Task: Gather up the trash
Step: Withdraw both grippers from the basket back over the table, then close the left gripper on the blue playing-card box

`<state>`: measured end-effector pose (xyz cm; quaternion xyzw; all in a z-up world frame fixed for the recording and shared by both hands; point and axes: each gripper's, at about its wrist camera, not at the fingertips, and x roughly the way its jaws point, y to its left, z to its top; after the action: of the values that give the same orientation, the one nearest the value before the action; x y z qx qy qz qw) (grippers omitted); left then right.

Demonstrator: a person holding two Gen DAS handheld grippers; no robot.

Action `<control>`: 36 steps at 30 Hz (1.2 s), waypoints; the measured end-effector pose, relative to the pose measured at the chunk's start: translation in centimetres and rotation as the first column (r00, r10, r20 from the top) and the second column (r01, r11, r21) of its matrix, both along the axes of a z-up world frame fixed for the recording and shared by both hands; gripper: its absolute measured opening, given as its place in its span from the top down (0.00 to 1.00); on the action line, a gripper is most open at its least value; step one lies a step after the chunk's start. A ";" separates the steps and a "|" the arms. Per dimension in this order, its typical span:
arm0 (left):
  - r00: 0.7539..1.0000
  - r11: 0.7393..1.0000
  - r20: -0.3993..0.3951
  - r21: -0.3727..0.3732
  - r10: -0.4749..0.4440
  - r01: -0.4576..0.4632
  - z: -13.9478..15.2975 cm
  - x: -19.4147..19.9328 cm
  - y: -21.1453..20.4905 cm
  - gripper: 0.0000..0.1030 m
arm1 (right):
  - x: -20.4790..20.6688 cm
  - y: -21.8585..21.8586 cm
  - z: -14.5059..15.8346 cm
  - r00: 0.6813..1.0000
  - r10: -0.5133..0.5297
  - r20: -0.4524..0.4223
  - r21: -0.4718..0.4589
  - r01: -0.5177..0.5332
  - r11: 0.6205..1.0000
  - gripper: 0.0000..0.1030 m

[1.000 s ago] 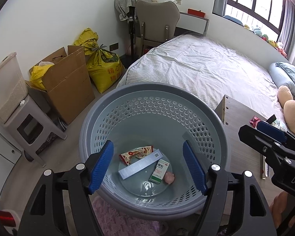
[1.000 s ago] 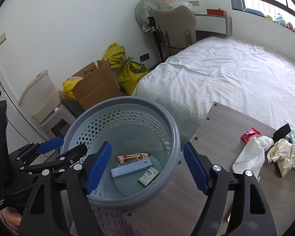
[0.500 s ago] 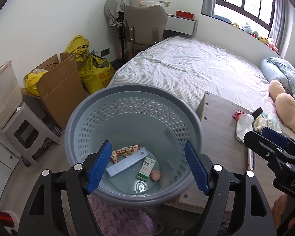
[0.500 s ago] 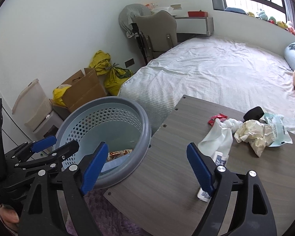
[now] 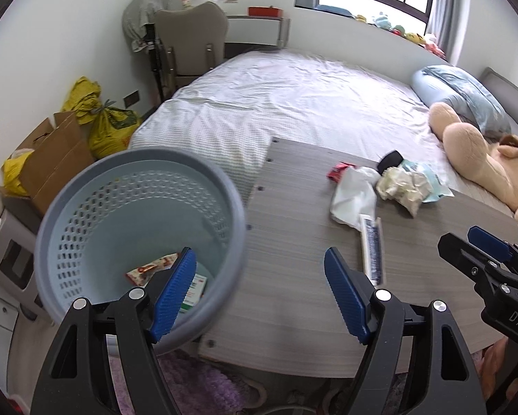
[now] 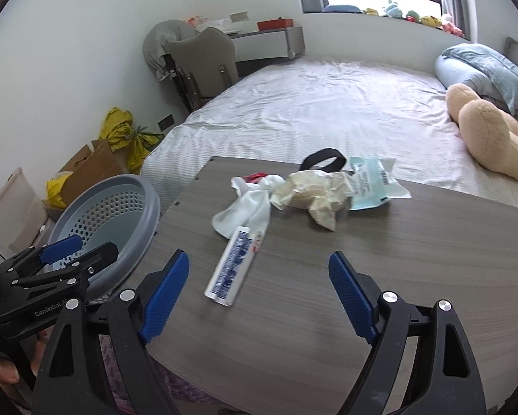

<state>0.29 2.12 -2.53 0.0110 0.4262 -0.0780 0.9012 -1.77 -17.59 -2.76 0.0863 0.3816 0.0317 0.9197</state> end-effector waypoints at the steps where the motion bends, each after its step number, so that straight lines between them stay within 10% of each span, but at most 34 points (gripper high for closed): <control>1: 1.000 1.000 -0.002 0.001 -0.010 0.010 -0.1 0.0 -0.6 0.29 | -0.3 -0.8 -0.1 1.000 -0.016 -0.002 0.003 0.016 1.000 0.21; 36: 0.988 0.995 -0.140 0.060 -0.070 0.079 -7.0 5.1 -12.0 0.33 | -2.1 -11.5 -3.9 0.984 -0.173 -0.037 0.104 0.176 0.979 0.21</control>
<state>5.39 -9.84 -9.52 0.0508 0.4891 -0.0984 0.8652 -3.83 -29.12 -6.67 0.1689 0.3830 -0.0297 0.9077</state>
